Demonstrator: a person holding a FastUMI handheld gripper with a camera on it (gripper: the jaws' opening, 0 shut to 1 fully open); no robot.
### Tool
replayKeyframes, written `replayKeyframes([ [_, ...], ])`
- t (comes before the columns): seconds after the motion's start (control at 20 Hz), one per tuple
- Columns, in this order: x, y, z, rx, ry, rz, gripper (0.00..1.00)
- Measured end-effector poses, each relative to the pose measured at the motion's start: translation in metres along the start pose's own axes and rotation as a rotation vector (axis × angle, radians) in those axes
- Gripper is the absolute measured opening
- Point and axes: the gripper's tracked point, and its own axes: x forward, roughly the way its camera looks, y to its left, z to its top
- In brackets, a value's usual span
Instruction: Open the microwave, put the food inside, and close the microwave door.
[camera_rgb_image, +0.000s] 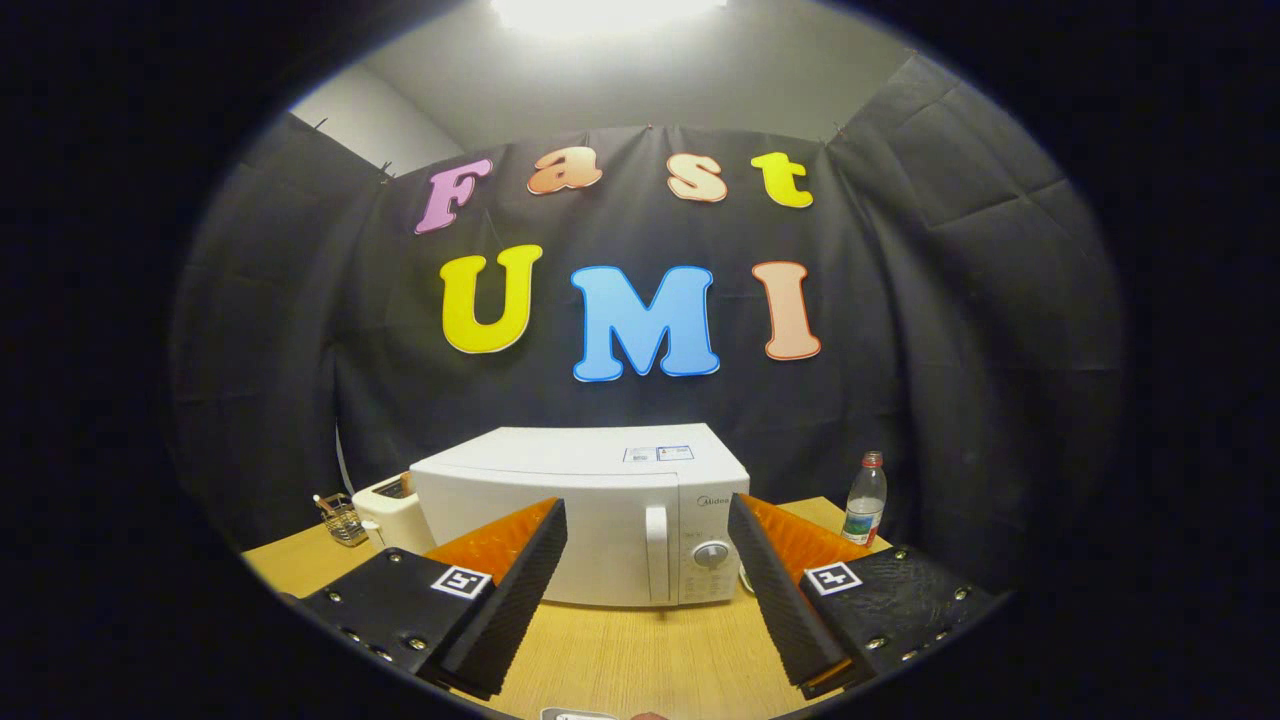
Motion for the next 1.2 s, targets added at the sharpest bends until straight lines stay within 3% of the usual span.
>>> replayKeyframes([
  [0.65,0.112,-0.010,-0.096,-0.057,0.174,-0.021,0.98],
  [0.75,0.122,-0.008,-0.103,-0.053,0.185,-0.014,0.89],
  [0.85,0.131,-0.009,-0.110,-0.055,0.197,-0.017,0.87],
  [0.9,0.135,-0.009,-0.112,-0.058,0.202,-0.020,0.69],
  [1.0,0.142,-0.005,-0.114,-0.051,0.218,-0.008,0.57],
  [1.05,0.144,-0.004,-0.115,-0.051,0.225,-0.004,0.57],
  [1.15,0.150,-0.007,-0.115,-0.057,0.220,-0.027,0.28],
  [1.2,0.143,-0.005,-0.112,-0.045,0.224,-0.029,0.24],
])
